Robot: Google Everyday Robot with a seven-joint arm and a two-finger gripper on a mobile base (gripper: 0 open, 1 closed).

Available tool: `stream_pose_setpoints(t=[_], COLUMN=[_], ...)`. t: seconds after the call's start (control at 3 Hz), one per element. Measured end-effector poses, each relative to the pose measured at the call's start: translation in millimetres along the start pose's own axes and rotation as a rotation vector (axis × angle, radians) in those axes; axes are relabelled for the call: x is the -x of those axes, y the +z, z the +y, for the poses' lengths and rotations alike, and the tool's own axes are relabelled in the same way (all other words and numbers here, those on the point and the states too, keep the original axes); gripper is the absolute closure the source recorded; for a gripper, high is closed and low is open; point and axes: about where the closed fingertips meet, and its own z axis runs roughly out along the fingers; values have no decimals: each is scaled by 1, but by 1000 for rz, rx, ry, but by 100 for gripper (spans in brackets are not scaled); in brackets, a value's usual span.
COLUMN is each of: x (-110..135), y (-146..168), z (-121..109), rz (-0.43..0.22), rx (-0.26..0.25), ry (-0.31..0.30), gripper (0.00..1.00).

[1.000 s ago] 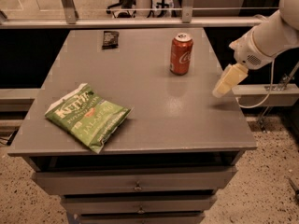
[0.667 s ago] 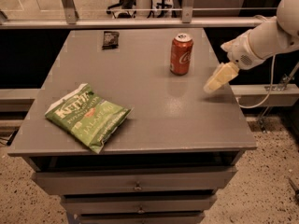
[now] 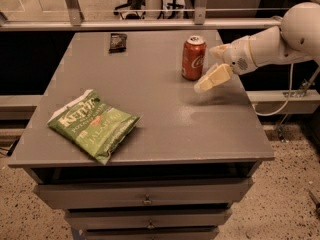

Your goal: Knock coke can over

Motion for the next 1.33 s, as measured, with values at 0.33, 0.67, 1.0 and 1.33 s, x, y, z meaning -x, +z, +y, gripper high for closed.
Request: stream_pose_setpoints(t=[0.33, 0.67, 1.0, 1.33], x=[25, 47, 70, 88], y=[14, 25, 22, 12], z=[25, 57, 85, 105], rz=[-100, -184, -248, -296], rx=[86, 183, 256, 300], ry=[-2, 3, -22, -48], gripper=[0, 0, 0, 0])
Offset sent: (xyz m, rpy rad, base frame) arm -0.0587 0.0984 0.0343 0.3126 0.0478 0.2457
